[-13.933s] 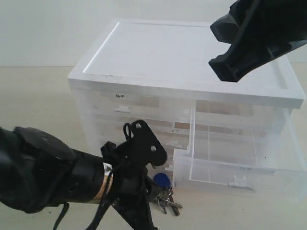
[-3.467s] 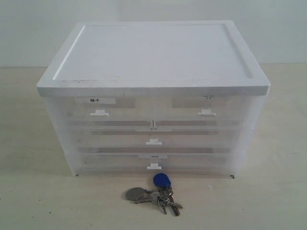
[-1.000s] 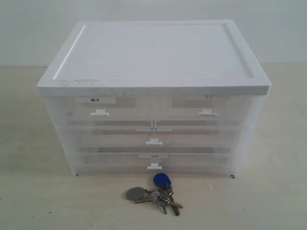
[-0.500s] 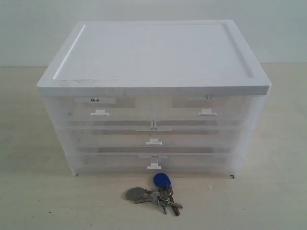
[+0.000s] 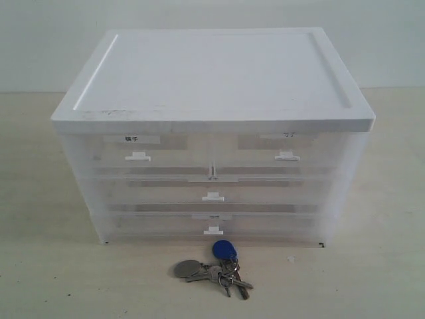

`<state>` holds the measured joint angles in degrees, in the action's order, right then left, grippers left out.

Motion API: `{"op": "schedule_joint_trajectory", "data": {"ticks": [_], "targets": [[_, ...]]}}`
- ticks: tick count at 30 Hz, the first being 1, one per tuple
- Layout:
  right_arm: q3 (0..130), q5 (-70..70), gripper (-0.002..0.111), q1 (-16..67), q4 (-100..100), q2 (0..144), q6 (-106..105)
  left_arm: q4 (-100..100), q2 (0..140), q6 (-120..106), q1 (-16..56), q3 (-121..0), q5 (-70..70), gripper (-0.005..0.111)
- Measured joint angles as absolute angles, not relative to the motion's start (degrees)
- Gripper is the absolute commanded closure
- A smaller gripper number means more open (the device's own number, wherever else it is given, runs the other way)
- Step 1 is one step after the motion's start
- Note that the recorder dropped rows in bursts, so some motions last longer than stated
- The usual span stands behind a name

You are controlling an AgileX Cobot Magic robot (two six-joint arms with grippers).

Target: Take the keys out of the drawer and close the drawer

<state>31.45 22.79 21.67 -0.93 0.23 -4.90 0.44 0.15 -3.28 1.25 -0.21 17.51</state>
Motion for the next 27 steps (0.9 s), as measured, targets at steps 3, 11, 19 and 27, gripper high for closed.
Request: {"op": "schedule_joint_trajectory", "data": {"ticks": [3, 11, 19, 27], "targets": [[31.4, 22.8, 0.108, 21.7, -0.9, 0.2, -4.9, 0.4, 0.2, -3.3, 1.3, -0.2, 17.5, 0.102], [31.4, 22.8, 0.108, 21.7, -0.9, 0.2, -4.9, 0.4, 0.2, -3.3, 1.3, -0.2, 17.6, 0.102], [27.6, 17.7, 0.108, 21.7, -0.9, 0.2, -4.5, 0.4, 0.2, -3.3, 1.3, -0.2, 17.6, 0.102], [13.4, 7.5, 0.108, 19.9, -0.9, 0.4, -4.4, 0.4, 0.2, -3.3, 1.3, -0.2, 17.6, 0.102]]}}
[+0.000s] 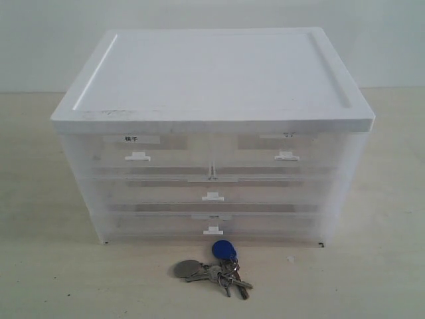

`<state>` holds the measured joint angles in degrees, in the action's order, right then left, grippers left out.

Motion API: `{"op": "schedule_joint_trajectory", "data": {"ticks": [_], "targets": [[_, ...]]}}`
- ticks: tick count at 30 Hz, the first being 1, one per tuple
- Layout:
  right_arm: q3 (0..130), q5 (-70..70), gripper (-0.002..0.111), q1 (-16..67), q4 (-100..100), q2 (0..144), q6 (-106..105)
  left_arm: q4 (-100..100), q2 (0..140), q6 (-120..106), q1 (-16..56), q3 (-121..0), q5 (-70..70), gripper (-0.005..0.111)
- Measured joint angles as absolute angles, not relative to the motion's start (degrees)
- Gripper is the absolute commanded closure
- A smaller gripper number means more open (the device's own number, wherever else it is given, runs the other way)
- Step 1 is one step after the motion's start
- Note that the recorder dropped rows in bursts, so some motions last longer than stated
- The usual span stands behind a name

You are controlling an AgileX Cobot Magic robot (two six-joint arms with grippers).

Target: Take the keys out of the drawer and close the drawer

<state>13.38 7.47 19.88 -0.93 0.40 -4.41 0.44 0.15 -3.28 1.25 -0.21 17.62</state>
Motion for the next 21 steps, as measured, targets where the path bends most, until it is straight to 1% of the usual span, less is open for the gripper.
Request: {"op": "schedule_joint_trajectory", "data": {"ticks": [6, 13, 15, 21], "targets": [[1.4, 1.7, 0.108, 12.3, -1.9, 0.3, -3.8, 0.4, 0.2, -3.3, 1.3, -0.2, 17.6, 0.102], [0.3, 8.4, 0.108, 0.5, -2.1, 0.3, -0.6, 0.4, 0.2, -3.3, 1.3, -0.2, 17.6, 0.102], [0.3, 10.3, 0.108, -1.0, -2.1, 0.3, -0.4, 0.4, 0.2, -3.3, 1.3, -0.2, 17.6, 0.102], [0.0, 18.6, 0.108, -1.3, -1.2, 0.3, 0.0, 0.4, 0.2, -3.3, 1.3, -0.2, 17.6, 0.102]]}}
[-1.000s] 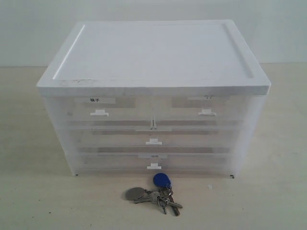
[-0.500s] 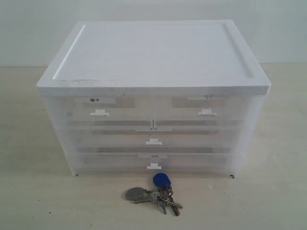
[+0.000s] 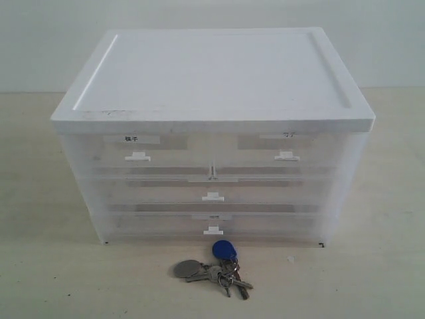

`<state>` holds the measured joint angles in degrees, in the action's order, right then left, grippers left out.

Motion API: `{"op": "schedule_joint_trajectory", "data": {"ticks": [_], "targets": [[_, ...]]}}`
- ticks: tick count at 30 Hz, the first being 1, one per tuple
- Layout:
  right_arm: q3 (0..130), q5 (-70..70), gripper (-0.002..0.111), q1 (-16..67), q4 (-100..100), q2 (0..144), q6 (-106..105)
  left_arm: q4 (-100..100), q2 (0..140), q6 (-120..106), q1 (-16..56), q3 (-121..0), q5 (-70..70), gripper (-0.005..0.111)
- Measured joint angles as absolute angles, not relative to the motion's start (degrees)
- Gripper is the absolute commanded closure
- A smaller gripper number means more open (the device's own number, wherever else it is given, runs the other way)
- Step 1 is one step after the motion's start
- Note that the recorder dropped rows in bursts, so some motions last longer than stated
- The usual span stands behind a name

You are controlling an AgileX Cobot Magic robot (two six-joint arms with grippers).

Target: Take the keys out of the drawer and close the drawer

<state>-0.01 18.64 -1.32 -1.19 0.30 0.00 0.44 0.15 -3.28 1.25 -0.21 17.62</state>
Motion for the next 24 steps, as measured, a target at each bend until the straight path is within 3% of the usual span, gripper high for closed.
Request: {"op": "schedule_joint_trajectory", "data": {"ticks": [24], "targets": [[0.0, 19.2, 0.108, -1.3, -1.1, 0.3, 0.0, 0.4, 0.2, -3.3, 1.3, -0.2, 17.6, 0.102]]}}
